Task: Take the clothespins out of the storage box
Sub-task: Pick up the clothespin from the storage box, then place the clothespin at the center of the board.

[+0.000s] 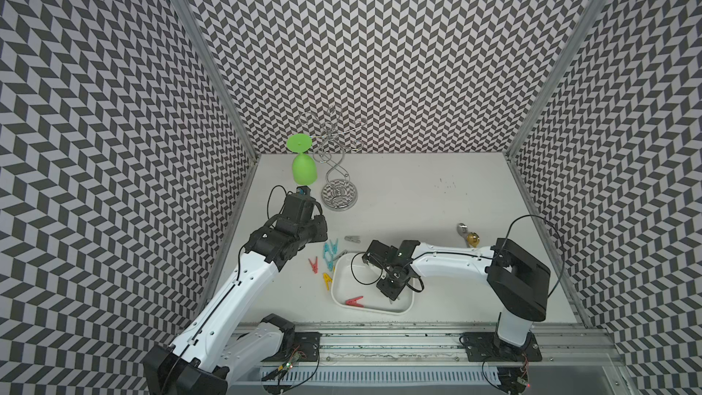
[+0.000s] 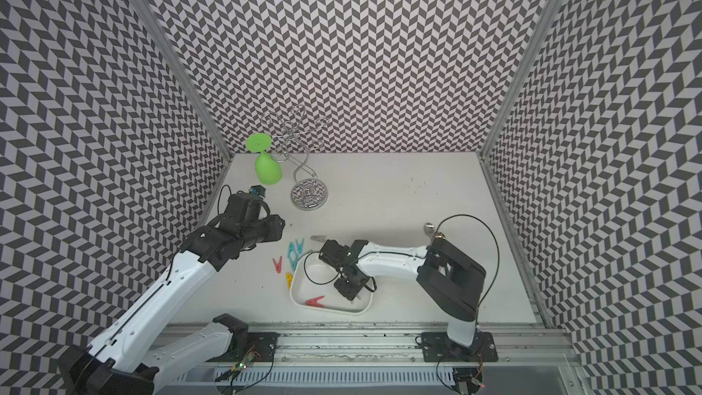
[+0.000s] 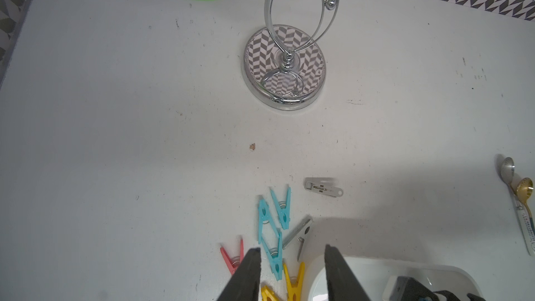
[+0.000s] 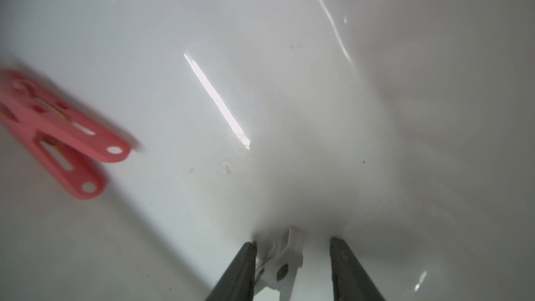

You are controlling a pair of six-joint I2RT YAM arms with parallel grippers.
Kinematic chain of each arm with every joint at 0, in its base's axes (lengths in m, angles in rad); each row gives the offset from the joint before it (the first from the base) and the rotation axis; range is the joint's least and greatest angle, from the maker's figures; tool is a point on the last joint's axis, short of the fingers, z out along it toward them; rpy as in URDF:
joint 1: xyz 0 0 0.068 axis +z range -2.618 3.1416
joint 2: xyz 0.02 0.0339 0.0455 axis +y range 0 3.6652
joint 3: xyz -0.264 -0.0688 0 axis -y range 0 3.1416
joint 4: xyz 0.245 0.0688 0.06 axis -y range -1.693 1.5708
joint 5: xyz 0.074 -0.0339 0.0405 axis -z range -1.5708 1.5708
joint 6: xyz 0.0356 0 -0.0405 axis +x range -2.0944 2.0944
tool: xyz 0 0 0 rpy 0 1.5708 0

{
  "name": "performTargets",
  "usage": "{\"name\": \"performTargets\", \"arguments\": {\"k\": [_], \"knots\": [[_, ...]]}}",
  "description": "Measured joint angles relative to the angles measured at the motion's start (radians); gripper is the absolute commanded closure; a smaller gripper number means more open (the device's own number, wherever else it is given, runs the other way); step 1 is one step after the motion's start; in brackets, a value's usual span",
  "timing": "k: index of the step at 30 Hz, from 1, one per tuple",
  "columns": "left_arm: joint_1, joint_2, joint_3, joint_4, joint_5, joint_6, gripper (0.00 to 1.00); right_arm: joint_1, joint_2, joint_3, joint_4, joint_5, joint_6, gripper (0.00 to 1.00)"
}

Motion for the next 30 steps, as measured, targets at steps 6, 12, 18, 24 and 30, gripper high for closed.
{"name": "performTargets", "arguments": {"k": [6, 12, 18, 24, 30], "knots": [[0.000, 0.000, 0.000, 0.000, 0.000, 0.000, 0.59, 0.000, 0.000, -0.004, 0.019, 0.005, 0.002, 0.82], [0.000, 0.000, 0.000, 0.000, 0.000, 0.001, 0.60, -0.001, -0.008, 0.013, 0.007, 0.009, -0.010, 0.84], [0.000, 0.000, -0.002, 0.008, 0.000, 0.006, 0.60, -0.035, -0.077, 0.118, -0.018, -0.017, -0.068, 0.84], [0.000, -0.027, -0.019, 0.043, 0.000, 0.035, 0.59, -0.171, -0.116, 0.275, 0.000, -0.096, -0.127, 0.84], [0.000, -0.087, -0.047, 0.110, 0.014, 0.093, 0.42, -0.320, -0.062, 0.360, 0.033, -0.141, -0.144, 0.83]]}}
